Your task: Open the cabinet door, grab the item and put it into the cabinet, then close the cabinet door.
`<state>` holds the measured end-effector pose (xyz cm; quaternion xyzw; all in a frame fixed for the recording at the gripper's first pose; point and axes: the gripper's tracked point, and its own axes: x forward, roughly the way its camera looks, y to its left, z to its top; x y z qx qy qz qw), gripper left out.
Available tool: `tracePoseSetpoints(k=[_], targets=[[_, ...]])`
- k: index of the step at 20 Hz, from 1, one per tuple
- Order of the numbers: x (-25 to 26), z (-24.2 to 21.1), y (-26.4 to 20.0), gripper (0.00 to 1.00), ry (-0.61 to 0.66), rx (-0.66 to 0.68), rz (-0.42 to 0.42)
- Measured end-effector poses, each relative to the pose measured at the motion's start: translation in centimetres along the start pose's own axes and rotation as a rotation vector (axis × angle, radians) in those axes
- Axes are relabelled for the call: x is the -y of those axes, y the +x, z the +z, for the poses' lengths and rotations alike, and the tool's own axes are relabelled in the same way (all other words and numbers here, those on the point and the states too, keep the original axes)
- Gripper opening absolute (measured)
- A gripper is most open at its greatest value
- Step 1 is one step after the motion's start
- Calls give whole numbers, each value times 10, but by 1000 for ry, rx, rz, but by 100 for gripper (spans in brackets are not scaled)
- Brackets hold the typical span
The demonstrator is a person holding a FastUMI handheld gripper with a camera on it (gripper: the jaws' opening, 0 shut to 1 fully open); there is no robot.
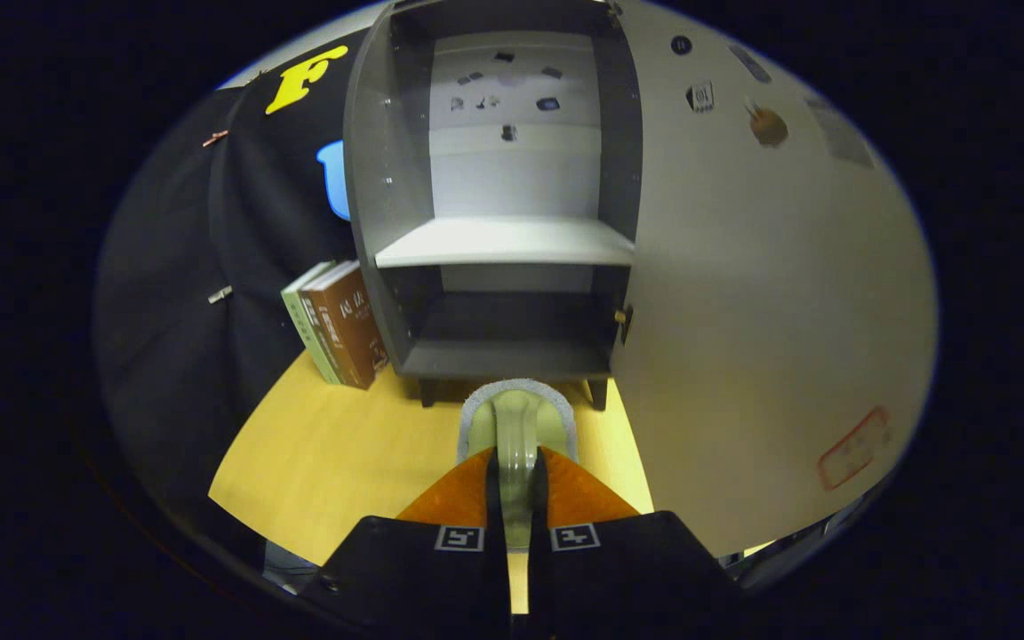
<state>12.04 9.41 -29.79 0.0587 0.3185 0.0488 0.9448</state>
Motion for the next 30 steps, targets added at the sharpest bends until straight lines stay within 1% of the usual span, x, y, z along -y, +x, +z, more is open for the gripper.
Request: tracePoseSetpoints(k=[5, 8, 11, 13, 18, 22, 26, 30], targets=[[-14, 97, -11, 12, 11, 122, 32], [-20, 151, -3, 12, 0, 195, 28], [-20, 199, 15, 12, 11, 249, 18], [-20, 224, 38, 12, 11, 267, 3], [-15, 250, 118, 12, 16, 218, -22], [-9, 252, 180, 12, 10, 165, -54], [-7, 250, 225, 12, -6, 129, -74], [-6, 238, 258, 12, -17, 77, -89]])
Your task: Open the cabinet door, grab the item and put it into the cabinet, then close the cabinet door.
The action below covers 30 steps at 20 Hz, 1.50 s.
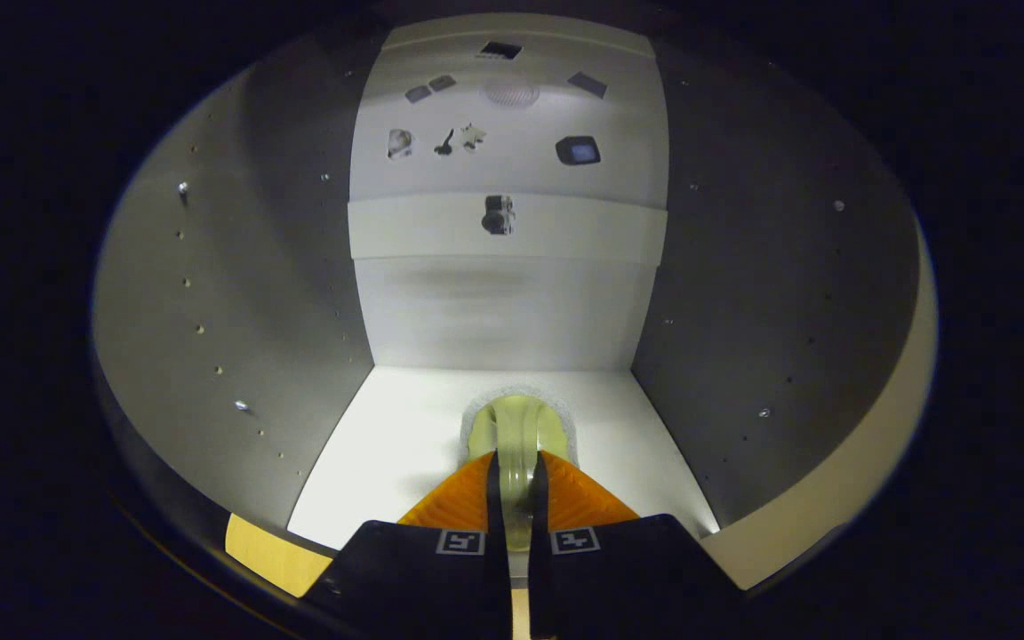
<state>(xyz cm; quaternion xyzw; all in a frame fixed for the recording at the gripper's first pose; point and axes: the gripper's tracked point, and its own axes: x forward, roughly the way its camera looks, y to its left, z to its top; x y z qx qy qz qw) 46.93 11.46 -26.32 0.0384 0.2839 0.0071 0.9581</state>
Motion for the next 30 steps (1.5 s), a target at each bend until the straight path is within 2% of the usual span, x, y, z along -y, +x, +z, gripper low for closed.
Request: tracePoseSetpoints(k=[7, 11, 14, 16, 19, 20, 25, 30], targets=[[2, -5, 31, 14, 24, -17, -34], [0, -2, 38, 21, 43, -11, -30], [-1, -2, 38, 40, 51, -13, -27], [3, 3, 34, 67, 46, 7, -38], [9, 14, 24, 97, 69, 45, -50], [9, 19, 19, 100, 80, 58, -50], [13, 44, -9, 99, 134, 142, -40], [17, 71, -64, 99, 84, 267, -43]])
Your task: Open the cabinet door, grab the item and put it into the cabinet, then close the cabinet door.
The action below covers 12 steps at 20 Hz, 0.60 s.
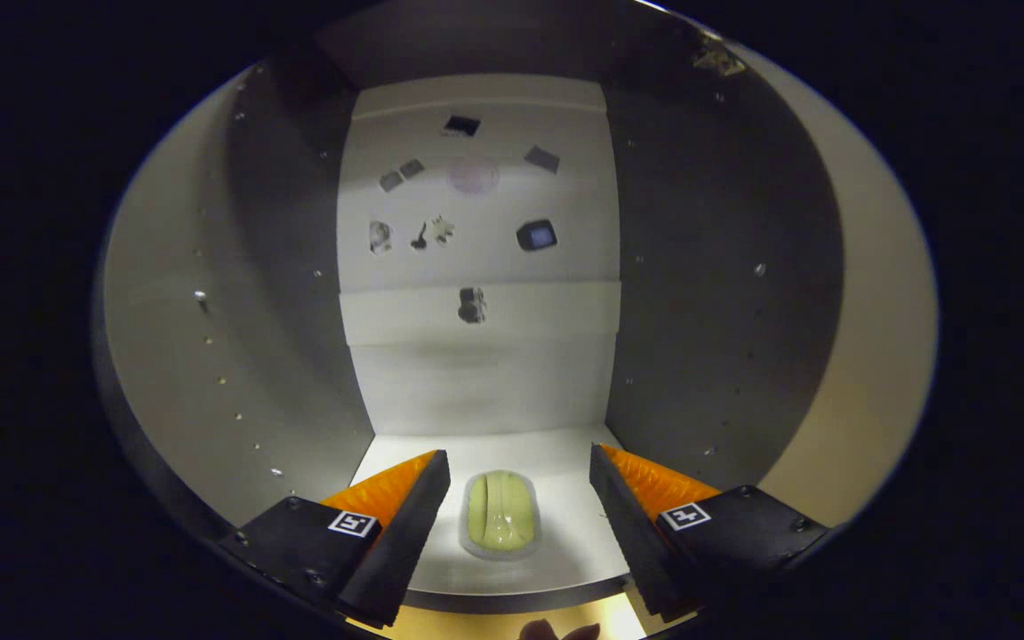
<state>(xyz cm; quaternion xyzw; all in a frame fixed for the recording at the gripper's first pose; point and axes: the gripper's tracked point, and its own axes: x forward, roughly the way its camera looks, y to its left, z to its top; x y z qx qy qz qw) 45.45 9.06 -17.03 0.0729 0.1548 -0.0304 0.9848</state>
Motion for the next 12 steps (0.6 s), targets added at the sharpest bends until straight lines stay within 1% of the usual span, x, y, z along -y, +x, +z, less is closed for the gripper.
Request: tracePoseSetpoints(k=[4, 7, 9, 12], targets=[[5, 44, -56, 99, -2, 132, 2], [11, 73, -108, 99, 5, 225, 4], [19, 85, -142, 99, 3, 272, 1], [26, 88, -190, 99, -8, 303, 16]])
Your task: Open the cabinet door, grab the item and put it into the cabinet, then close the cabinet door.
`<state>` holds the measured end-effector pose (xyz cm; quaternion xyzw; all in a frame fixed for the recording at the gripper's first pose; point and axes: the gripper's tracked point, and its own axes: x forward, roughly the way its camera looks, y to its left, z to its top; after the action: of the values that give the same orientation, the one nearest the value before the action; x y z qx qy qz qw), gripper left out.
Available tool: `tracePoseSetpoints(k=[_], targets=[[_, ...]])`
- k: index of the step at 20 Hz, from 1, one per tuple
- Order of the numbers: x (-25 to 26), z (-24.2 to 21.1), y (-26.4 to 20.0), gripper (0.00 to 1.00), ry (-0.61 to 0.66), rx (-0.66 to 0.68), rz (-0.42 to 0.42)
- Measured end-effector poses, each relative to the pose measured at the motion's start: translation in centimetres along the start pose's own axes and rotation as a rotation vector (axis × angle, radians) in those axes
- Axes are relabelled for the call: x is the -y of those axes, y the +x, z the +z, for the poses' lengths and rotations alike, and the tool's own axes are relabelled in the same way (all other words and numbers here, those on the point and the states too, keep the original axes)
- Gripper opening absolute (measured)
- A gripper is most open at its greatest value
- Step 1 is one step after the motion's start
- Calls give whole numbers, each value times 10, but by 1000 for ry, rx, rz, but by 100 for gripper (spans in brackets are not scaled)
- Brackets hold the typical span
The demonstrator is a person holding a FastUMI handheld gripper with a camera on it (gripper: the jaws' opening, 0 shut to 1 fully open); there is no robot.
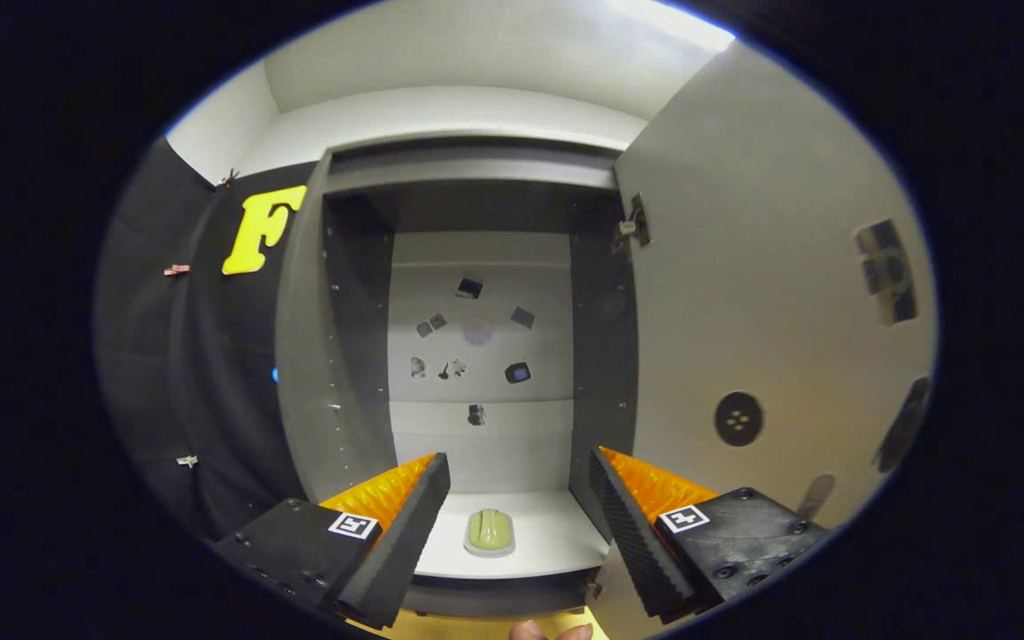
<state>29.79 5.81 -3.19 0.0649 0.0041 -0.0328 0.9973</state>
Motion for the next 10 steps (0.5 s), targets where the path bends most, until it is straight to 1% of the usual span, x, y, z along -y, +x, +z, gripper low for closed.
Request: tracePoseSetpoints(k=[3, 5, 10], targets=[[15, 17, -52, 99, -34, 43, -4], [20, 28, -83, 98, -23, 68, -4], [51, 40, -144, 98, -33, 106, -17]])
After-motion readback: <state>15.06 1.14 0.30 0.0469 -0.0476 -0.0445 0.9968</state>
